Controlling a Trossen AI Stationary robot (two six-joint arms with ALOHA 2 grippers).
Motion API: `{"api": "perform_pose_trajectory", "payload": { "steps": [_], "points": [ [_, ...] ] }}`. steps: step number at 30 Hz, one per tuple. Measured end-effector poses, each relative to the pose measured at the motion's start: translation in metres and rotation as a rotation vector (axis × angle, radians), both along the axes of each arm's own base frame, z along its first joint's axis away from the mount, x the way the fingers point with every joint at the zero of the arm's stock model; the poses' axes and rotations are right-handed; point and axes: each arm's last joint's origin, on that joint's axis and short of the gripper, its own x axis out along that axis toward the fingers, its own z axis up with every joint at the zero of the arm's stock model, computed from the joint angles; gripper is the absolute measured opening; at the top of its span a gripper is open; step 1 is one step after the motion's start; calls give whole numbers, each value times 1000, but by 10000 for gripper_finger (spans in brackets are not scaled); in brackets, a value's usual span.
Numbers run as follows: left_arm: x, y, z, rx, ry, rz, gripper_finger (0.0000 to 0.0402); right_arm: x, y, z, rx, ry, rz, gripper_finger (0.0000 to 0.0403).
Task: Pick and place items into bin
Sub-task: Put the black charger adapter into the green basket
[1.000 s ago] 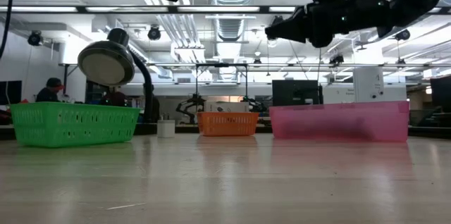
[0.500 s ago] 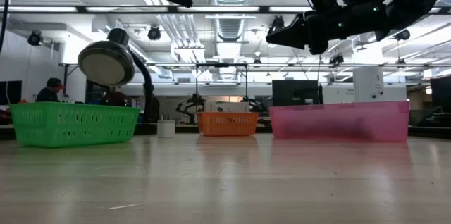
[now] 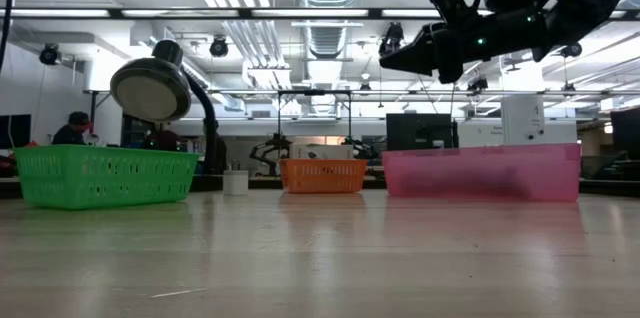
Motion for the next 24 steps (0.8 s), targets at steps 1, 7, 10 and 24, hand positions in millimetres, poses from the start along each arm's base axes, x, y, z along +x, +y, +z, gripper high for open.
{"api": "perform_pose_trajectory", "payload": {
  "steps": [1, 7, 10, 24],
  "points": [
    [1, 0, 1, 0, -9, 0, 173, 0, 0, 0, 0, 0, 1, 29],
    [3, -1, 5, -24, -67, 8, 173, 0, 0, 0, 0, 0, 0, 29],
    [3, -1, 5, -36, -71, 14, 173, 0, 0, 0, 0, 0, 1, 29],
    [5, 9, 3, -121, -89, 104, 173, 0, 0, 0, 0, 1, 1, 29]
  ]
}}
